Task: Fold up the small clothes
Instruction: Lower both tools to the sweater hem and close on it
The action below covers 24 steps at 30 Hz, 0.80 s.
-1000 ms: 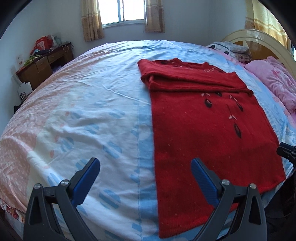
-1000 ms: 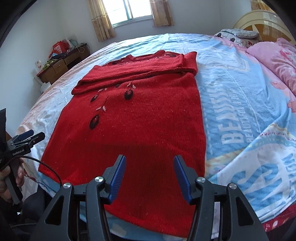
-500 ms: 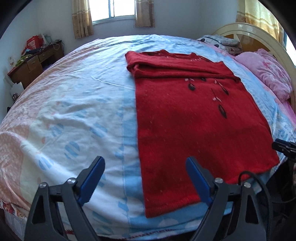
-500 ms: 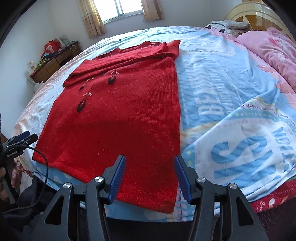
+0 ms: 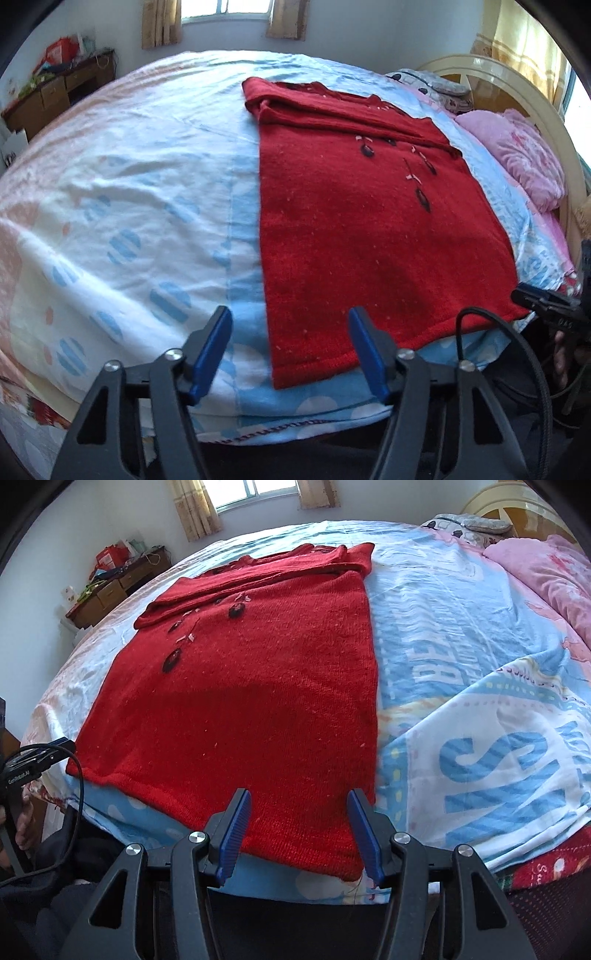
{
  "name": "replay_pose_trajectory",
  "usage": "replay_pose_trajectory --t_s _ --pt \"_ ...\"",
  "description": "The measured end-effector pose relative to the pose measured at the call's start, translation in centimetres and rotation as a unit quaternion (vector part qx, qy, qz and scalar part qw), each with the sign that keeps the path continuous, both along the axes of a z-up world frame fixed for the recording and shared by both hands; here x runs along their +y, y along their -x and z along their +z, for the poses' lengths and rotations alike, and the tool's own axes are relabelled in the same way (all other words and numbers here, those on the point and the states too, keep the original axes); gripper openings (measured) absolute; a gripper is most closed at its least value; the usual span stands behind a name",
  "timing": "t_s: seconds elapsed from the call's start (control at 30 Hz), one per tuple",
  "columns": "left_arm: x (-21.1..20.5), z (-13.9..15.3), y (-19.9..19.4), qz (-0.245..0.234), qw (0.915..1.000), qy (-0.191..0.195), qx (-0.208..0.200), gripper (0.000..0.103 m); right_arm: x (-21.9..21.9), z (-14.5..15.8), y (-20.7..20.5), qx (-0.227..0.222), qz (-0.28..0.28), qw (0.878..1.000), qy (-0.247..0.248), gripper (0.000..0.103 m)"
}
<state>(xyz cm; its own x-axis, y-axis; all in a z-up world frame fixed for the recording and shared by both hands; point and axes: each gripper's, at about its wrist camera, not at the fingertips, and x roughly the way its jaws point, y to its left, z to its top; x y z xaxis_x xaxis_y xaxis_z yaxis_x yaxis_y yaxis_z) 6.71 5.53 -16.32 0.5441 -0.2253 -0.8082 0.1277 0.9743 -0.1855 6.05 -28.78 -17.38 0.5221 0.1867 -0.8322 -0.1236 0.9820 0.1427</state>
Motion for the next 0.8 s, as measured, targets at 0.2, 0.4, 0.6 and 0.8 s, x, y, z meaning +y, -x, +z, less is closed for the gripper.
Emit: replay_pose_trajectory --t_s 0.2,0.4,0.6,0.8 --pt "-0.9 -1.2 -0.1 -0.014 0.9995 0.008 0.027 0.046 0.4 -0.3 0.2 0.013 0.013 1.0 0.003 0.055" --pt "-0.6 -1.4 0.1 -0.01 0.9995 0.003 0.031 0.038 0.0 -0.5 0.0 0.028 0.008 1.0 -0.005 0.055" --pt "-0.3 -0.9 0.3 -0.016 0.9997 -0.001 0.018 0.013 -0.8 -0.6 0.0 0.042 -0.005 0.999 -0.026 0.055" --pt "-0.9 -0.8 0.3 -0.026 0.9995 -0.019 0.006 0.012 -2.1 0.6 0.4 0.024 -0.027 0.999 -0.025 0.055"
